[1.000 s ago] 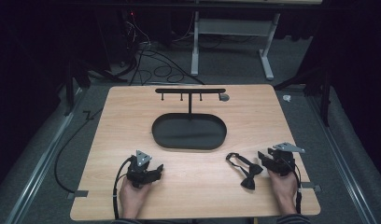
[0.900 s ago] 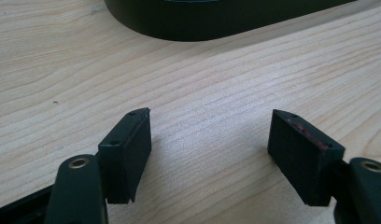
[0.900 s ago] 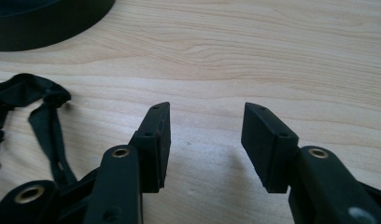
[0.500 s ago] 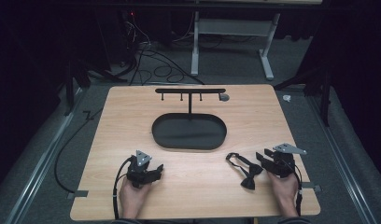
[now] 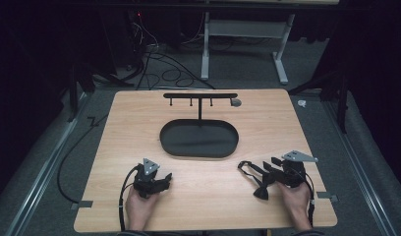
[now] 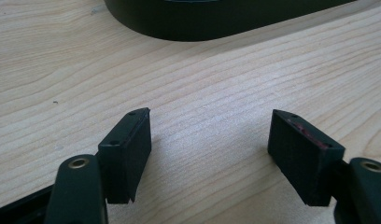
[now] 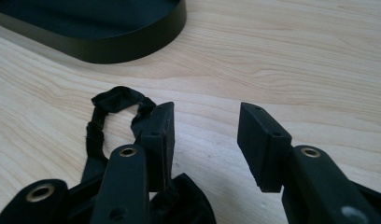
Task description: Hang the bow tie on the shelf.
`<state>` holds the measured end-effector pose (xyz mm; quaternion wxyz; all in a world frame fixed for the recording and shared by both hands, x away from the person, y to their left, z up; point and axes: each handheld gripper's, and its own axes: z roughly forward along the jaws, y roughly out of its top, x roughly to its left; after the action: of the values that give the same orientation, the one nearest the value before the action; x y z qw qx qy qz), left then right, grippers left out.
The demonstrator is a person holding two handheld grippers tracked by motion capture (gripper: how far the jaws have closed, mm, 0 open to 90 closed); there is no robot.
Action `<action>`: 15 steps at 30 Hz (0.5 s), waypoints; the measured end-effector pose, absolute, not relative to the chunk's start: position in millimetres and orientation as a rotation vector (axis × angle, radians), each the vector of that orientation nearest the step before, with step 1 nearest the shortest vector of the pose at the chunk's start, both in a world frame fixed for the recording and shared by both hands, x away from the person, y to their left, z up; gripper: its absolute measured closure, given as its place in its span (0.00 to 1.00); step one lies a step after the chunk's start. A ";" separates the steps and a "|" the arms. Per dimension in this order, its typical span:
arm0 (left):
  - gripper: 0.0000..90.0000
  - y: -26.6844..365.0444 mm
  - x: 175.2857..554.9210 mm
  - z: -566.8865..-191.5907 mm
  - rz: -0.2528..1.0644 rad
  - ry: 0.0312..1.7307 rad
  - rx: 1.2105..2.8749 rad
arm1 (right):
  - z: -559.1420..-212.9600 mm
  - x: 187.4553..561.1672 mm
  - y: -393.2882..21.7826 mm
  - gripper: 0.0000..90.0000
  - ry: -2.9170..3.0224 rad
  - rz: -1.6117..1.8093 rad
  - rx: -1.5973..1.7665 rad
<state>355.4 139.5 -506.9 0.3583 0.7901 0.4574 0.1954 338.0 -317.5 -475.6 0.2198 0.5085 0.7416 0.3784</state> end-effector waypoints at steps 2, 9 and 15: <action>0.34 139.5 355.4 -506.9 0.504 1.180 2.038 | -475.4 338.7 -313.9 0.65 2.064 1.050 1.407; 0.34 139.6 355.4 -506.9 0.504 1.180 2.039 | -475.4 342.5 -303.6 0.65 2.109 1.047 1.374; 0.34 139.5 355.4 -506.9 0.504 1.180 2.038 | -475.5 348.9 -291.1 0.65 2.154 1.037 1.350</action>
<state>355.4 139.5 -506.9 0.3583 0.7901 0.4574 0.1954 348.9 -291.1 -475.5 0.1969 0.4822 0.7691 0.3703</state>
